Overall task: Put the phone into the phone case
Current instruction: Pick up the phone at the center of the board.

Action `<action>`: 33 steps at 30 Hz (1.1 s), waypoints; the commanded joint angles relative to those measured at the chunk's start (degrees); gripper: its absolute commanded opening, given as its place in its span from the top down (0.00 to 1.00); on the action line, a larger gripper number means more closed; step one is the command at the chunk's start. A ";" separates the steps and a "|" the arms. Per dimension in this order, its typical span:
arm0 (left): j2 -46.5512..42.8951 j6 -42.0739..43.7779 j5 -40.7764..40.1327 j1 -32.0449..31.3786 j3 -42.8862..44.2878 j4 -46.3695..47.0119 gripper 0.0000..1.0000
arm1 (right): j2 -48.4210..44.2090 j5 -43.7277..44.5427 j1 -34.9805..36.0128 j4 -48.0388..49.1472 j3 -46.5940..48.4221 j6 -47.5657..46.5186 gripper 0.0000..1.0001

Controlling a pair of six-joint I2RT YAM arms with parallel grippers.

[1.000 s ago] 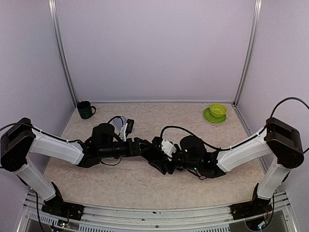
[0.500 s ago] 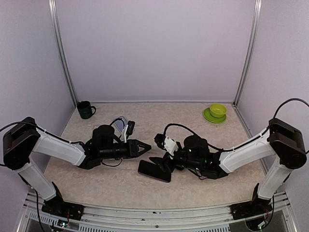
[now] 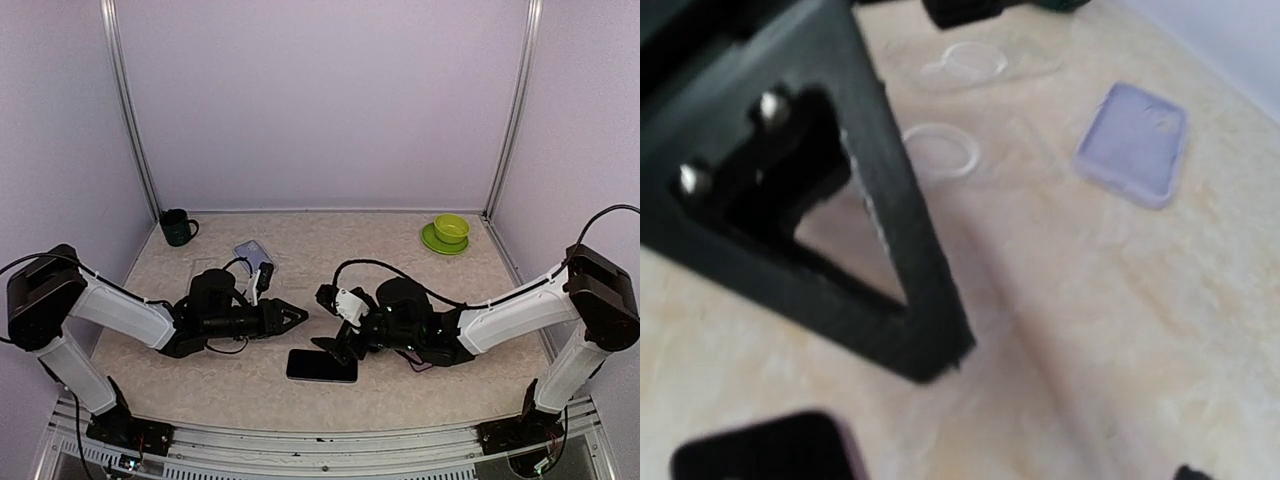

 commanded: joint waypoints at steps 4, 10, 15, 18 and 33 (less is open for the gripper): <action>-7.16 0.00 -6.12 0.00 -4.94 -1.24 0.40 | 1.23 -8.66 0.56 -13.52 4.30 -6.24 0.00; -10.44 -0.59 -8.28 -0.50 -7.50 -1.77 0.30 | 9.26 -13.64 0.54 -14.38 8.09 -8.02 0.00; -12.68 -0.22 -9.84 -1.14 -8.20 -3.37 0.29 | 13.82 -15.33 0.54 -15.70 11.28 -9.02 0.00; -14.34 -0.31 -10.31 -1.31 -8.96 -3.66 0.29 | 16.04 -15.79 0.49 -16.08 12.51 -9.68 0.00; -17.12 0.14 -11.46 -1.75 -9.66 -5.33 0.28 | 20.68 -22.63 -2.47 -20.00 15.19 -8.46 0.04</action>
